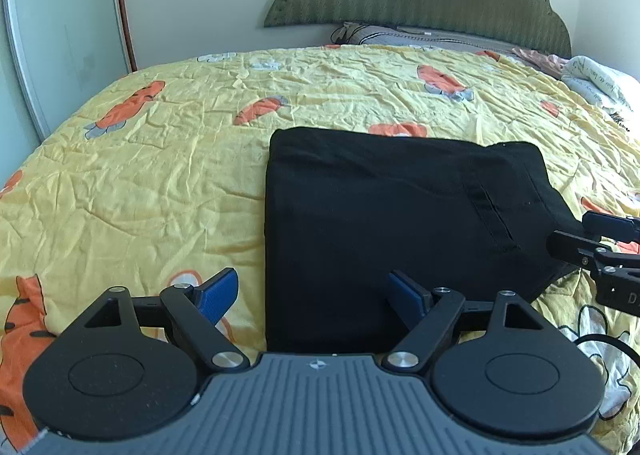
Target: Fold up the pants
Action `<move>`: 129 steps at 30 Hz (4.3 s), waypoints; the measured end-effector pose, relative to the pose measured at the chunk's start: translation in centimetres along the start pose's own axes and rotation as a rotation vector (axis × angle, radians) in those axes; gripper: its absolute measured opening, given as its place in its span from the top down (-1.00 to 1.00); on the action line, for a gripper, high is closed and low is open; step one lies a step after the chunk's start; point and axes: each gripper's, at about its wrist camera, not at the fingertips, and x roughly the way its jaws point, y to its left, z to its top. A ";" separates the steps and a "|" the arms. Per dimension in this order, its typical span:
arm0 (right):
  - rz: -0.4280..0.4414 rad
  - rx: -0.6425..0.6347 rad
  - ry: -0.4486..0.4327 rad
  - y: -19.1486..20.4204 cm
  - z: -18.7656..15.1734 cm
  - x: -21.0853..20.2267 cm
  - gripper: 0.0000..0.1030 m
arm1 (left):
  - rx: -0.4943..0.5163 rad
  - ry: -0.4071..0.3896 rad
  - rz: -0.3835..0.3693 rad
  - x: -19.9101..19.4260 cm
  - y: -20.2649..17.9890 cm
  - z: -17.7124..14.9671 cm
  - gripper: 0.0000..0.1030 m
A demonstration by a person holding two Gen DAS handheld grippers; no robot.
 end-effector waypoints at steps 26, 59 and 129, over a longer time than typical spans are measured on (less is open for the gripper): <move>0.654 0.490 0.280 -13.5 3.4 12.7 -0.37 | -0.496 0.245 -0.717 11.8 10.4 4.0 -0.64; 0.345 0.182 0.228 -1.4 14.5 25.9 0.01 | -0.210 0.034 -0.120 16.4 15.2 13.3 0.66; 0.076 -0.069 0.082 8.1 3.2 9.8 -0.99 | -0.110 -0.002 0.119 5.5 6.4 0.2 -0.64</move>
